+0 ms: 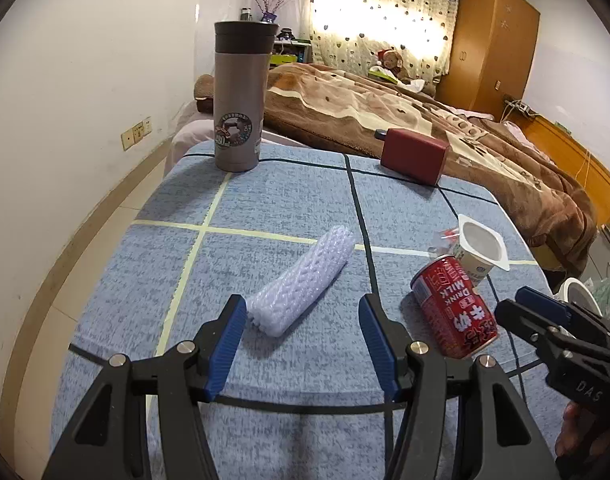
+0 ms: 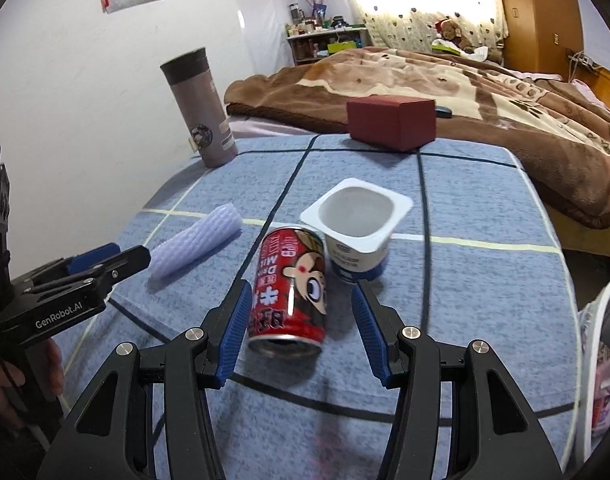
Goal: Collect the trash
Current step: 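Move both open tools back toward the red can and yogurt cup, then grasp the red Drink Milk can with the right tool while the left tool grasps the white foam net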
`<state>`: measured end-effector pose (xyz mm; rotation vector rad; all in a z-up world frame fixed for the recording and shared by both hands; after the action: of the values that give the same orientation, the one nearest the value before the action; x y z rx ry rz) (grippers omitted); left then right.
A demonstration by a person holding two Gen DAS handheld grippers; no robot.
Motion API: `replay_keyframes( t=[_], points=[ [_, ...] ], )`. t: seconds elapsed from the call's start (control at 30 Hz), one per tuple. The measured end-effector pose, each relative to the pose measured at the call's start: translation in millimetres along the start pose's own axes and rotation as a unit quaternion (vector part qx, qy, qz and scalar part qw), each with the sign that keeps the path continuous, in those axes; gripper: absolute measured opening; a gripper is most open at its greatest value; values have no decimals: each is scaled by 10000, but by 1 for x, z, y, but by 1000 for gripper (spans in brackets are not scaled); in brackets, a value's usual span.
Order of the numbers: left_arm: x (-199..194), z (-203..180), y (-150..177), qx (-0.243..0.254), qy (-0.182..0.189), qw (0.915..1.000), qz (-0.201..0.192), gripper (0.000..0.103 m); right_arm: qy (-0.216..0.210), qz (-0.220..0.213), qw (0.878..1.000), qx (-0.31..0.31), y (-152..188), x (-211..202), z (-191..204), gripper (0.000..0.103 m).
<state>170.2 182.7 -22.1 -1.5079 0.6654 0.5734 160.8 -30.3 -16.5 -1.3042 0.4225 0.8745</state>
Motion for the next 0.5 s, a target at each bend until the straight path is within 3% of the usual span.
replay_keyframes(
  t=[0.37, 0.5],
  points=[
    [32, 5, -13, 246, 252, 9989, 319, 64, 284, 239, 9990, -255, -1, 27, 15, 54],
    [44, 6, -17, 319, 139, 9986, 404, 64, 342, 260, 9987, -273, -1, 30, 15, 54]
  ],
)
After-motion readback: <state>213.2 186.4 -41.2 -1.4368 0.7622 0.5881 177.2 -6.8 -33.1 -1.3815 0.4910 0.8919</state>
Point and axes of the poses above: each gripper's, at about its wrist camera, not at the fingertips, and x roughly the way its jaws point, z to its left, y to its underside, the point moved 1 cm from there along x, roughly the way its jaws point, and after that the axes turned 6 degrees about x, right-handed, at the moved point
